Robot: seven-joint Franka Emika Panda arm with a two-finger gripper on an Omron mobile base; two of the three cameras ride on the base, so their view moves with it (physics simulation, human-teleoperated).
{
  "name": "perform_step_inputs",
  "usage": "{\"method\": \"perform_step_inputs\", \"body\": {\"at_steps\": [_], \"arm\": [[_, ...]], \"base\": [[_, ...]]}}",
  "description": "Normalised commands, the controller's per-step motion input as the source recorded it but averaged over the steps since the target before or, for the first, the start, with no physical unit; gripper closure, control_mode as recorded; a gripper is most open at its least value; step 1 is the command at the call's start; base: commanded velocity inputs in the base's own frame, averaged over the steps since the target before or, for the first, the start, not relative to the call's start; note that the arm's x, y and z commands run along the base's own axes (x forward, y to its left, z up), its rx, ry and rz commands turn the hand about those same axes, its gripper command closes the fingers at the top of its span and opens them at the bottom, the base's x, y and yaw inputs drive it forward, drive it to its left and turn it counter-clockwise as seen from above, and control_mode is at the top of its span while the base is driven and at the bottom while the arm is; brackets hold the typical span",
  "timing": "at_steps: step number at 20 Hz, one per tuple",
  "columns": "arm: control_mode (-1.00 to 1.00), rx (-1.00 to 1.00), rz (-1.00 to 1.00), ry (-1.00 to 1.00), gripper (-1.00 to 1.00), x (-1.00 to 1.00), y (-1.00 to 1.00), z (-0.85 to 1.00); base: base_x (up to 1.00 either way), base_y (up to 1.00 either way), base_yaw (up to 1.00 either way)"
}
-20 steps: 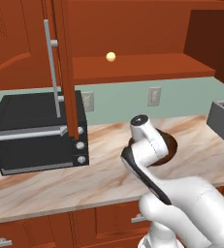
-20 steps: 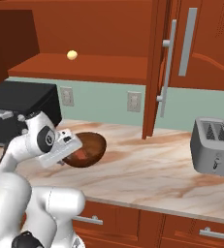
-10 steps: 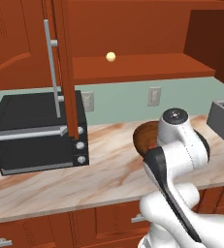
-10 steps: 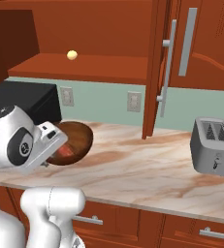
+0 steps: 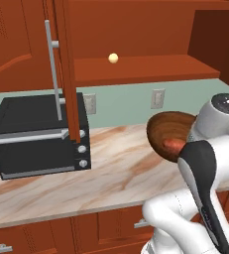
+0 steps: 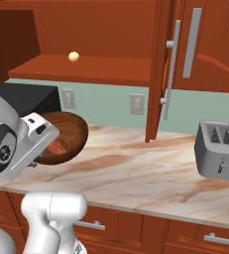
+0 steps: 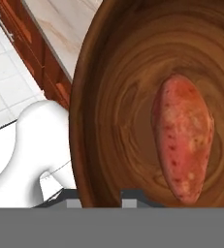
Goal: Pick the sweet potato from the cabinet and place it in the bowl. Then pick the bowl and place it in the sink. Then turn on the sink facuet.
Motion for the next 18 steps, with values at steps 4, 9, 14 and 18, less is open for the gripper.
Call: {"method": "perform_step_inputs", "body": {"at_steps": [4,9,14,18], "arm": [[-1.0,0.0,0.01,-0.19,1.0,-0.47,-0.07,0.22],[-1.0,0.0,0.0,0.01,1.0,-0.1,0.0,0.0],[1.0,0.0,0.0,0.0,1.0,-0.03,0.0,0.0],[1.0,0.0,0.0,0.0,1.0,0.0,0.0,0.0]], "base": [[0.0,0.0,0.0],[0.0,0.0,0.0],[-0.69,0.04,0.0],[-0.99,0.03,0.07]]}}
